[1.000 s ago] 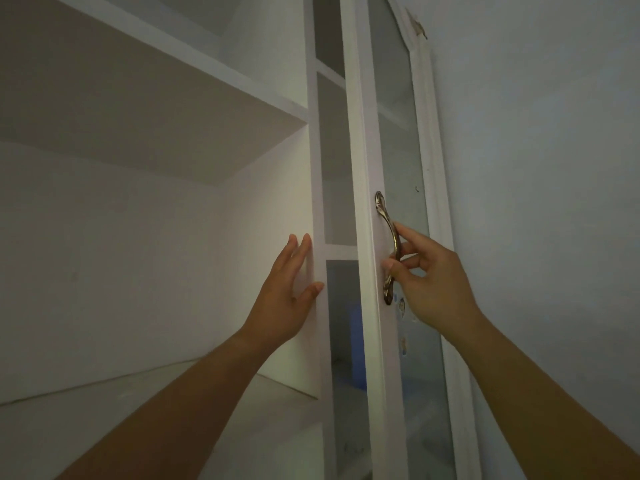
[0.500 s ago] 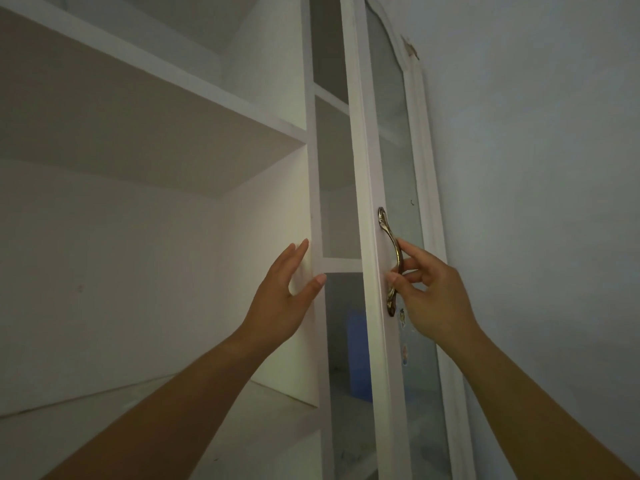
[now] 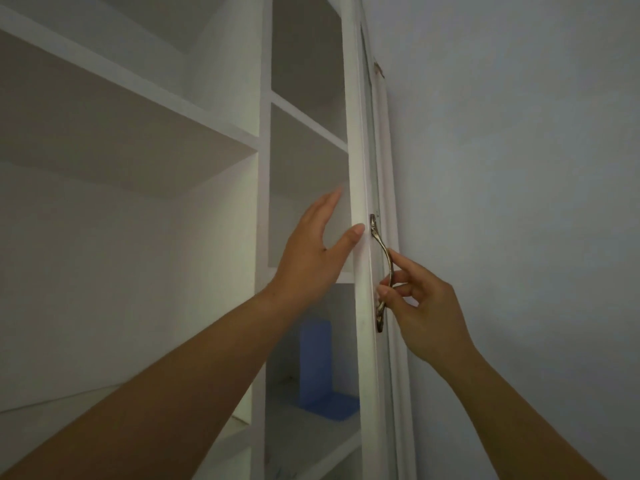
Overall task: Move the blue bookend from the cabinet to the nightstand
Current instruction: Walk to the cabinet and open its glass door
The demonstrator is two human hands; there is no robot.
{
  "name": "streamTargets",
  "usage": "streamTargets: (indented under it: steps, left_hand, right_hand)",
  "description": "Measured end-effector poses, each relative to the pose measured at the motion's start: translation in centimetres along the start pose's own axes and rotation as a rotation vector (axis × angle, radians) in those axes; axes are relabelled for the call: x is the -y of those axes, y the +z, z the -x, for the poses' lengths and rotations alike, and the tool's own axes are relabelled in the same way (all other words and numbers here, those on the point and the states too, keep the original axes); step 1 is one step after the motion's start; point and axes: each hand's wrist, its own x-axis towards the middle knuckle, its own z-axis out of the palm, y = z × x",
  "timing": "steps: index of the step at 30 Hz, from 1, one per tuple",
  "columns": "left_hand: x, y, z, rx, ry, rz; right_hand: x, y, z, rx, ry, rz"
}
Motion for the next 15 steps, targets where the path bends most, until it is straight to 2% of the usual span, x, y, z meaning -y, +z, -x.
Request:
streamTargets:
  steps: [6,15]
  left_hand:
    - [-1.8,2.8,-1.6,0.076,0.008,0.178]
    - [-2.9,4.1,-1.5,0.093,-0.016,0.232]
  right_hand:
    - [-0.3,-1.7,0.1,0.013,0.013,-0.015]
    - [-1.0,-3.4,-0.1,0.018,0.014,0.008]
